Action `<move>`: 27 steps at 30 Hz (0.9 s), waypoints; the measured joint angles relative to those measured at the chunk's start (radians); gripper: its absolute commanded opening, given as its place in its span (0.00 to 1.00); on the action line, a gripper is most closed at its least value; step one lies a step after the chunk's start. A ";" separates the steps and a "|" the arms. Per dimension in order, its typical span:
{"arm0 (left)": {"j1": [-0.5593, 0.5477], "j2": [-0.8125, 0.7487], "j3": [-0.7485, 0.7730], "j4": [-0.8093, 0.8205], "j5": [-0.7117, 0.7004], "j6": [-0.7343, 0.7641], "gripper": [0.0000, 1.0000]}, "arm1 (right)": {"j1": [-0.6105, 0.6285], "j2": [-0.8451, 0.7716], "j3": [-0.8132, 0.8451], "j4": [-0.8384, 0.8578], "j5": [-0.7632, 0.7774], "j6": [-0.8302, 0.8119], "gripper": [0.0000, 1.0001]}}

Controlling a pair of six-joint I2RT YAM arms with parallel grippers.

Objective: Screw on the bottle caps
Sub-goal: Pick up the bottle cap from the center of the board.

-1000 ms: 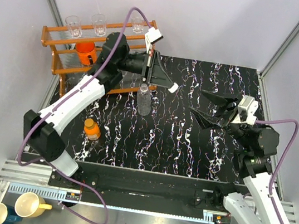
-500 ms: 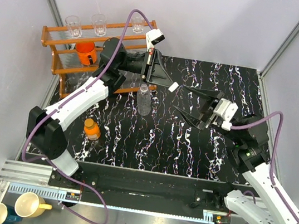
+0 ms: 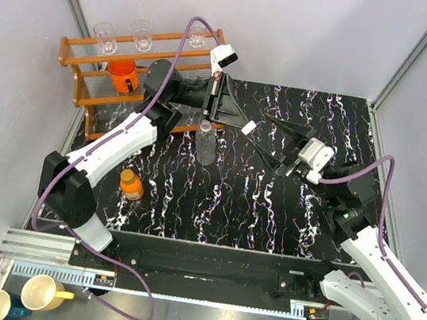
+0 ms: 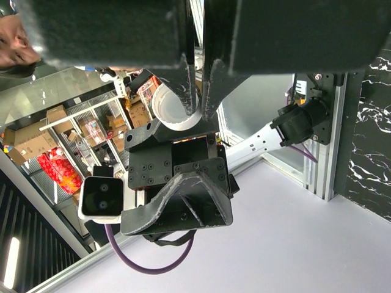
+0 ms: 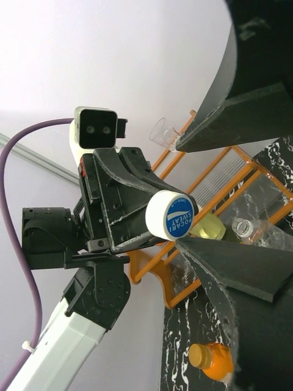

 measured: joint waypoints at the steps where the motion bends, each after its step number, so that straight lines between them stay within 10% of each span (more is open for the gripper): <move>1: 0.000 0.000 0.000 0.005 -0.001 -0.005 0.00 | 0.003 0.001 -0.004 0.008 0.003 -0.002 0.63; 19: -0.009 0.005 -0.002 0.046 -0.009 -0.032 0.00 | 0.084 0.065 -0.018 0.082 0.078 -0.020 0.40; 27: -0.009 0.006 -0.012 0.051 -0.016 -0.035 0.00 | 0.093 0.048 -0.046 0.106 0.109 -0.015 0.58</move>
